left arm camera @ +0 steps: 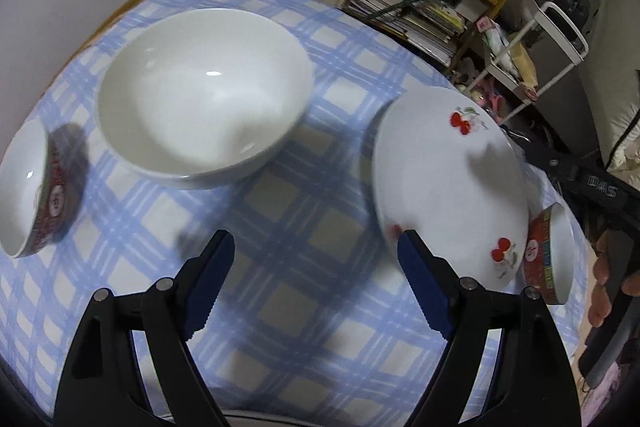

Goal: Organize plates and bowls

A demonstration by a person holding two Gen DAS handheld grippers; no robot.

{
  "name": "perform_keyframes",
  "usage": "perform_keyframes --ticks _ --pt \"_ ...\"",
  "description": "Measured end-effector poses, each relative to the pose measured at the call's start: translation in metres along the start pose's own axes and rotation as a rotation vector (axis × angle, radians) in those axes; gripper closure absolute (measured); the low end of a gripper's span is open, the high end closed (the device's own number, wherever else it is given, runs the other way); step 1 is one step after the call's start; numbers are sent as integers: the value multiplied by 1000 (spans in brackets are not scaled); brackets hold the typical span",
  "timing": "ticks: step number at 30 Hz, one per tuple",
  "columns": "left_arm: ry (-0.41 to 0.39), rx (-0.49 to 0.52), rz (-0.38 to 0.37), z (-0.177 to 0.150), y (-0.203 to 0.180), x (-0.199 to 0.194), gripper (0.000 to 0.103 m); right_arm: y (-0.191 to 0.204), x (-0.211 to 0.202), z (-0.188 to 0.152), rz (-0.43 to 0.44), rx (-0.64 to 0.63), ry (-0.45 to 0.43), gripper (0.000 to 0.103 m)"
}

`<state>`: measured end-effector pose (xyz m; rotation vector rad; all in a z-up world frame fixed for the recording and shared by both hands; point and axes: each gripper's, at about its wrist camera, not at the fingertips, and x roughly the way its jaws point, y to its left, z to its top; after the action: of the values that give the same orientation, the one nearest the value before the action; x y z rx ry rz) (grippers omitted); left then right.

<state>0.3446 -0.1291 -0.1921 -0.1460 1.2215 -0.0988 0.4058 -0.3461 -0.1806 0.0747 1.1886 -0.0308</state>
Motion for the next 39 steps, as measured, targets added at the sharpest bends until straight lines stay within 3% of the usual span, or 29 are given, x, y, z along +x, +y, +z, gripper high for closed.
perform_keyframes --ticks 7,8,10,16,18,19,21,22,25,28,32,39 --pt "6 47 -20 2 -22 11 31 -7 18 -1 0 50 51 41" --pt "5 47 -28 2 -22 12 36 -9 20 -1 13 62 56 42" --pt "15 39 -52 4 -22 18 39 -12 23 -1 41 78 60 49" --pt "65 -2 -61 14 -17 37 71 -17 35 -3 75 134 106 60" --pt "85 18 -123 21 -21 41 92 -14 40 -4 100 135 140 71" --pt "97 23 -122 23 -22 42 93 -12 41 -5 94 123 158 72" --pt "100 17 -109 30 -23 43 93 -6 39 -7 46 75 160 86" --pt "104 -3 -114 33 -20 42 94 -5 38 -9 33 73 167 87" --pt "109 -8 -133 38 -13 32 94 -2 31 -13 60 52 173 89" --pt "79 75 -117 41 -18 10 94 4 20 -17 58 19 156 89" --pt "68 84 -126 47 -11 -9 93 15 5 -24 66 10 122 90" --pt "76 112 -135 33 0 -26 93 12 -10 -41 156 117 111 90"
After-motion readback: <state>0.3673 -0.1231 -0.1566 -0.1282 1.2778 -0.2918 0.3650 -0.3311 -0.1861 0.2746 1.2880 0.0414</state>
